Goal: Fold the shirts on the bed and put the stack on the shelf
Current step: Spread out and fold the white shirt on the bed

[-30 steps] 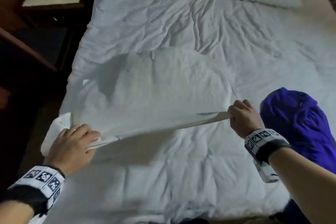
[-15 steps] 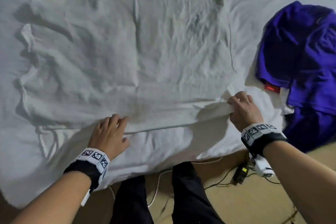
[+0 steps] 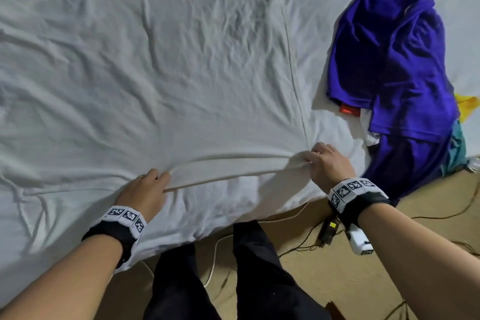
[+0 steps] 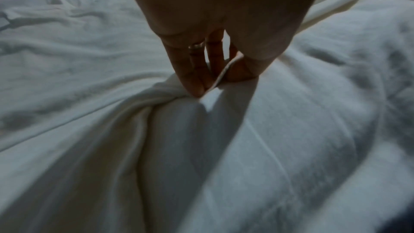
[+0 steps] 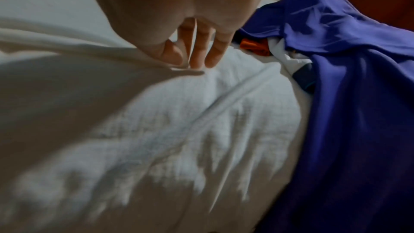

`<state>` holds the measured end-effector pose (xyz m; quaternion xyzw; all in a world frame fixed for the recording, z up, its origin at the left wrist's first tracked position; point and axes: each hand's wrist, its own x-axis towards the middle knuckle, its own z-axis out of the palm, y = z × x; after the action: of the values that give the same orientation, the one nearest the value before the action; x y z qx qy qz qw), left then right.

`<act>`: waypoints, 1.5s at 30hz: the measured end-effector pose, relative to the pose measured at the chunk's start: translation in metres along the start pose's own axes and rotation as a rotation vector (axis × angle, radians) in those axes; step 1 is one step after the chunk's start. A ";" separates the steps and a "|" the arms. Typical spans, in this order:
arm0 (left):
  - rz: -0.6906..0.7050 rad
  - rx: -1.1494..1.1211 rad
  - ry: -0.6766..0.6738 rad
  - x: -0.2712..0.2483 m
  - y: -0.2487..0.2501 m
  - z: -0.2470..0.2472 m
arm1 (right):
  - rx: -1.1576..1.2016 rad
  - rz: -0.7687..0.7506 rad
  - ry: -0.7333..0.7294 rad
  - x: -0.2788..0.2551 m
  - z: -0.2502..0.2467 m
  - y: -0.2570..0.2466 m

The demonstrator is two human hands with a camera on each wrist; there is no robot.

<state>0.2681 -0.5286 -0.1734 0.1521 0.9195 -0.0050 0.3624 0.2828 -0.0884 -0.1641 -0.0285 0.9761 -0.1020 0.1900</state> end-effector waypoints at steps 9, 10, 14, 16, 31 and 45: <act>-0.073 -0.050 -0.043 0.004 0.011 -0.007 | 0.474 0.690 -0.168 0.018 -0.011 0.007; -0.072 -0.071 -0.032 0.003 0.009 -0.006 | 0.494 0.681 -0.183 0.017 -0.006 0.006; -0.012 -0.125 0.069 -0.009 0.002 -0.001 | 0.522 0.680 -0.059 0.004 -0.004 0.003; 0.018 -0.100 0.040 -0.016 -0.001 0.004 | 0.463 0.684 -0.083 -0.004 -0.004 -0.002; -0.593 -0.645 0.522 -0.107 -0.188 0.030 | 0.440 0.321 -0.220 0.003 0.050 -0.308; -0.535 -0.973 0.228 -0.120 -0.234 0.080 | 0.718 0.490 -0.296 0.017 0.101 -0.460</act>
<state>0.3379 -0.7947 -0.1763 -0.2712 0.8558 0.3439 0.2753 0.3125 -0.5586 -0.1654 0.2563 0.8193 -0.3807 0.3436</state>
